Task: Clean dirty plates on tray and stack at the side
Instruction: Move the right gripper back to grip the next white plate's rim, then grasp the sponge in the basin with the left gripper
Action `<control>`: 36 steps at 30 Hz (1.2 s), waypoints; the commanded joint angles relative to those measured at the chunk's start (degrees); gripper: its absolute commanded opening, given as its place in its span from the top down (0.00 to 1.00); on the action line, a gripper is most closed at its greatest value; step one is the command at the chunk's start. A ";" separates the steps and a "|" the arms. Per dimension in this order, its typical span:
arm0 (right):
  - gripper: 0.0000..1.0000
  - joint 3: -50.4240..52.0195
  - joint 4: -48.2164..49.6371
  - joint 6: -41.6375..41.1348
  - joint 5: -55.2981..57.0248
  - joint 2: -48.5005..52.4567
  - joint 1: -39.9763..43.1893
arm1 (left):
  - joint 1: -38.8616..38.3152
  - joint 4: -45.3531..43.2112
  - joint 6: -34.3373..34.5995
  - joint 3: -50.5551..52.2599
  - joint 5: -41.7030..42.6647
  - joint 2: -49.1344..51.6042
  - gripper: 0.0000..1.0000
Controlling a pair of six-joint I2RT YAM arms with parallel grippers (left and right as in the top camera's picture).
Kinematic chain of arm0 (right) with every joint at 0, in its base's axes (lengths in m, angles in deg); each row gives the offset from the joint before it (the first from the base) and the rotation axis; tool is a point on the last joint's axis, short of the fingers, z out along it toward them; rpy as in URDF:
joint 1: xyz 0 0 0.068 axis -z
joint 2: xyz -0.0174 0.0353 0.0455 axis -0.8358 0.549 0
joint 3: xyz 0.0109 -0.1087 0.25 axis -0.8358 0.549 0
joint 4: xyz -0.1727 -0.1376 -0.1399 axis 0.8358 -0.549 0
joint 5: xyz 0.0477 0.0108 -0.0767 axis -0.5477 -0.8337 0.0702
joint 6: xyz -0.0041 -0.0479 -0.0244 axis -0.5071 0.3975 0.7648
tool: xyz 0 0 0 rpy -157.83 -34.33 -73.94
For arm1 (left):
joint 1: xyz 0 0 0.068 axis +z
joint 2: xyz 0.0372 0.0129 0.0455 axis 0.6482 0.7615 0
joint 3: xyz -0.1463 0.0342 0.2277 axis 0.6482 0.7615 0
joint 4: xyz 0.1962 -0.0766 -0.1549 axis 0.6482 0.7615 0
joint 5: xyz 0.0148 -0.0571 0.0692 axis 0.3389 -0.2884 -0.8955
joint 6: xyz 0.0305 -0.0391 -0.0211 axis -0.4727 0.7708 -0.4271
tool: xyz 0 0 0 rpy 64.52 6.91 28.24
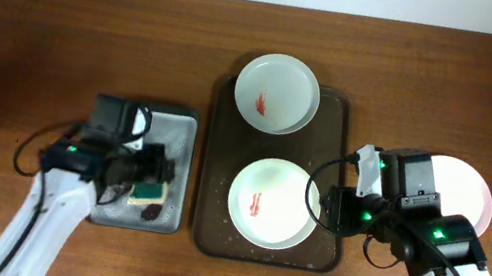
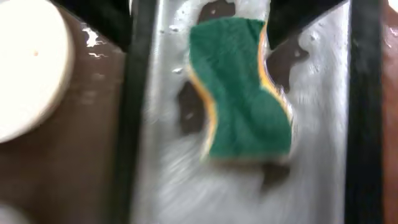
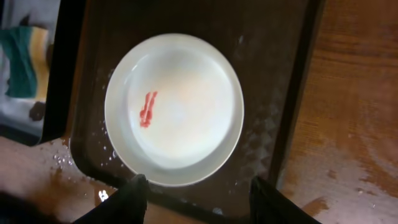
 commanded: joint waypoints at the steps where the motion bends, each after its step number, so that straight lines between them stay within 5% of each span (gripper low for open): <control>1: 0.46 -0.72 -0.42 0.37 -1.29 -0.15 -0.39 | -2.23 -3.26 9.99 4.46 -3.56 9.05 0.41; 2: 0.46 -0.72 -0.37 0.37 -1.29 -0.04 -0.39 | -2.99 -4.09 9.99 4.48 -2.95 11.82 0.44; 4: 0.46 -0.72 -0.42 0.37 -1.29 0.04 -0.39 | -4.59 -4.72 10.10 4.48 -2.08 17.51 0.65; 5: 0.46 -0.72 -0.42 0.35 -1.27 0.04 -0.39 | -5.09 -5.09 10.19 4.48 -2.10 19.63 0.95; 10: 0.46 -0.72 -0.42 0.37 -1.27 0.04 -0.39 | -5.05 -4.39 8.39 2.14 -2.08 19.39 1.00; 13: 0.46 -0.72 -0.42 0.37 -1.27 0.04 -0.39 | -4.94 0.70 4.22 -2.23 -2.19 15.43 0.47; 15: 0.46 -0.72 -0.39 0.37 -1.25 0.04 -0.39 | -4.94 2.58 3.50 -4.33 -5.46 12.09 0.25; 21: 0.46 -0.72 -0.39 0.37 -1.27 0.04 -0.39 | -4.94 -4.57 3.74 -3.28 -18.47 18.62 0.28; 23: 0.46 -0.72 -0.59 0.35 -1.27 0.04 -0.39 | -4.94 -6.73 3.76 -3.28 -18.43 23.26 0.40; 25: 0.46 -0.72 -1.03 0.35 -1.27 0.04 -0.39 | -4.94 -8.66 3.72 -3.30 -17.49 27.26 1.00; 30: 0.46 -0.72 -1.51 0.35 -1.27 0.04 -0.39 | -5.01 -7.65 0.85 -5.16 -10.12 25.14 1.00; 31: 0.46 -0.72 -1.73 0.35 -1.27 0.04 -0.39 | -5.01 -6.62 0.15 -5.55 -9.60 23.89 0.99; 36: 0.46 -0.72 -1.88 0.37 -1.27 0.04 -0.39 | -5.01 0.04 -1.73 -7.06 -9.27 16.90 0.32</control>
